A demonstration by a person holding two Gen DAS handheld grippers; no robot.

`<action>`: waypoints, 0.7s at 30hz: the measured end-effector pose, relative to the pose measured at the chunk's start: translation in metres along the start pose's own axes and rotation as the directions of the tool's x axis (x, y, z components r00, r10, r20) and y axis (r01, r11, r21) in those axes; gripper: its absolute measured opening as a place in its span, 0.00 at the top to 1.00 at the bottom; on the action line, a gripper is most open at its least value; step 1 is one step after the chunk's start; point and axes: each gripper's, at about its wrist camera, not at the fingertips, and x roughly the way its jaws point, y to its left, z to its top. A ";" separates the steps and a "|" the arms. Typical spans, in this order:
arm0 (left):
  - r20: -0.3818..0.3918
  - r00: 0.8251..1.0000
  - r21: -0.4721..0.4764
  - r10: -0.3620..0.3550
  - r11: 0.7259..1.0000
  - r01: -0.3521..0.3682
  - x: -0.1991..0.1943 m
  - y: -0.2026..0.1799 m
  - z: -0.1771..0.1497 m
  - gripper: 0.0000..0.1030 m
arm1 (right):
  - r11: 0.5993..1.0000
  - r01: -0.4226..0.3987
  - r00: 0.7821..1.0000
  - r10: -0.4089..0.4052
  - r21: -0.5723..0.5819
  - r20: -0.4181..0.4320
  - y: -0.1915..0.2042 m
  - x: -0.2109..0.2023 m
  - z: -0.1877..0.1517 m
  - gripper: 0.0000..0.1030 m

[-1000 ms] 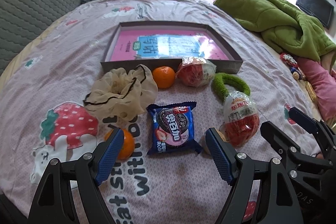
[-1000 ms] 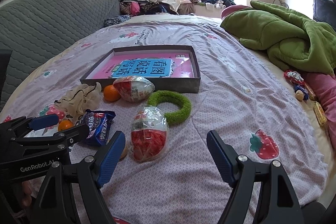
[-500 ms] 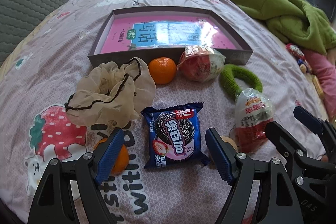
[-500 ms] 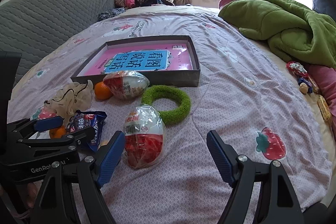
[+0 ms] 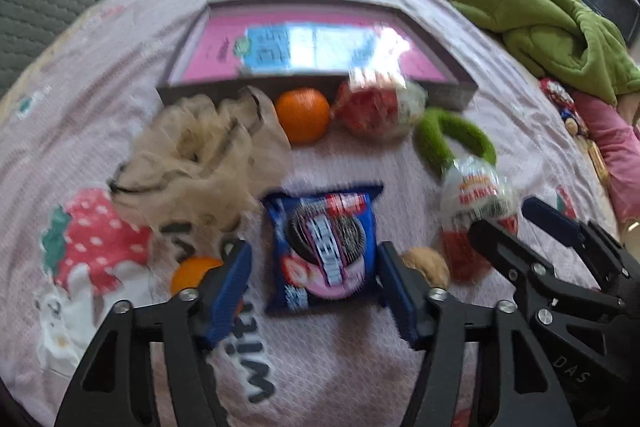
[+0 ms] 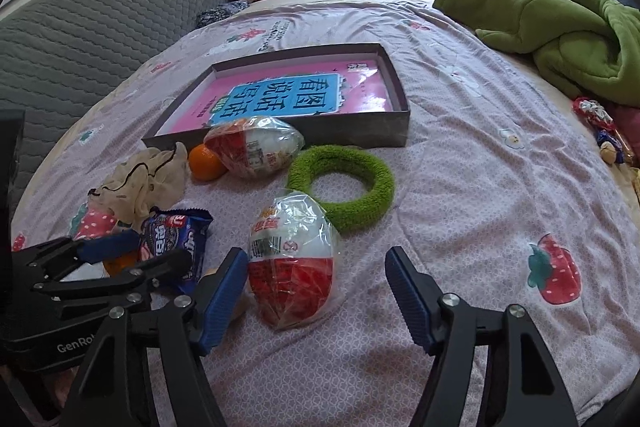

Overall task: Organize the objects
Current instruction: 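Grasp the blue biscuit packet with the left tool while the right tool approaches the wrapped egg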

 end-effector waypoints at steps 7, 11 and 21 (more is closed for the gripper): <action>-0.008 1.000 0.013 -0.003 1.000 0.003 0.007 -0.005 0.003 0.47 | 1.000 -0.026 0.999 0.026 0.002 -0.023 -0.001 0.006 0.000 0.35; -0.021 1.000 0.026 0.005 1.000 -0.004 0.014 -0.009 0.006 0.48 | 0.998 -0.057 0.998 0.058 0.008 -0.034 0.000 0.009 0.001 0.47; -0.020 0.998 0.022 -0.056 0.998 0.056 0.008 -0.008 0.007 0.49 | 0.997 -0.081 0.997 0.081 0.001 0.003 0.002 -0.001 0.000 0.51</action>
